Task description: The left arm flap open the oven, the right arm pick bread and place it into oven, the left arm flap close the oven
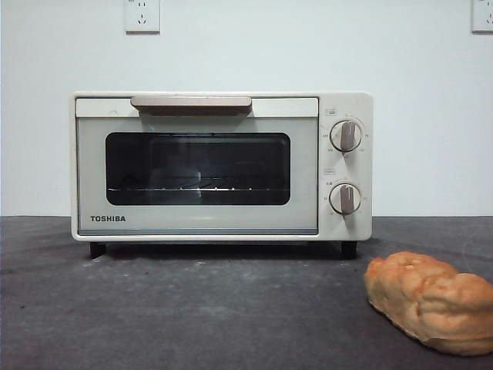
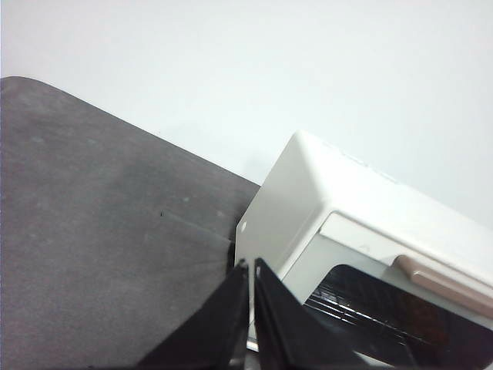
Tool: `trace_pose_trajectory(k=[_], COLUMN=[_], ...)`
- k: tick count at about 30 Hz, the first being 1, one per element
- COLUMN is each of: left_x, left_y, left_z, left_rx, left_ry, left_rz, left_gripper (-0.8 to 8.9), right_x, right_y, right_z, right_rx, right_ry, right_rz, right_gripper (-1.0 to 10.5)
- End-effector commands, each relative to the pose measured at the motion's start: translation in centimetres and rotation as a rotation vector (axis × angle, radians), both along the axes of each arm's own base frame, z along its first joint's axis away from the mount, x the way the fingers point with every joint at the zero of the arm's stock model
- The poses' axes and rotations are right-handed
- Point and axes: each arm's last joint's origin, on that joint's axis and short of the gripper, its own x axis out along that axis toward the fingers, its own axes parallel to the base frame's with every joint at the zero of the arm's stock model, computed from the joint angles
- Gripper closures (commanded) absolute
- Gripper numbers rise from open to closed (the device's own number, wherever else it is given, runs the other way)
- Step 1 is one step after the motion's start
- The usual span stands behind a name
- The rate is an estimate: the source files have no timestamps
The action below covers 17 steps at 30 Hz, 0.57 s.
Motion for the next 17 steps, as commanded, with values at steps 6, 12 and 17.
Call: trace_pose_trajectory(k=[6,12,17], left_x=[-0.4,0.7,2.1], left_y=[-0.4,-0.7,-1.0], left_z=[4.8,7.1,8.3], left_rx=[0.169,0.244,0.283], left_ry=[0.077,0.224,0.353], left_rz=[-0.137,-0.299,-0.447], left_gripper=[7.98,7.98,7.98], right_x=[-0.5,0.5,1.5], right_y=[0.3,0.6,0.8], right_z=[4.9,7.3,8.2], right_rx=[-0.141,-0.246,-0.294], right_ry=[0.091,0.272,0.424], right_rz=[0.095,0.232,0.333], right_gripper=[9.3,9.3,9.3])
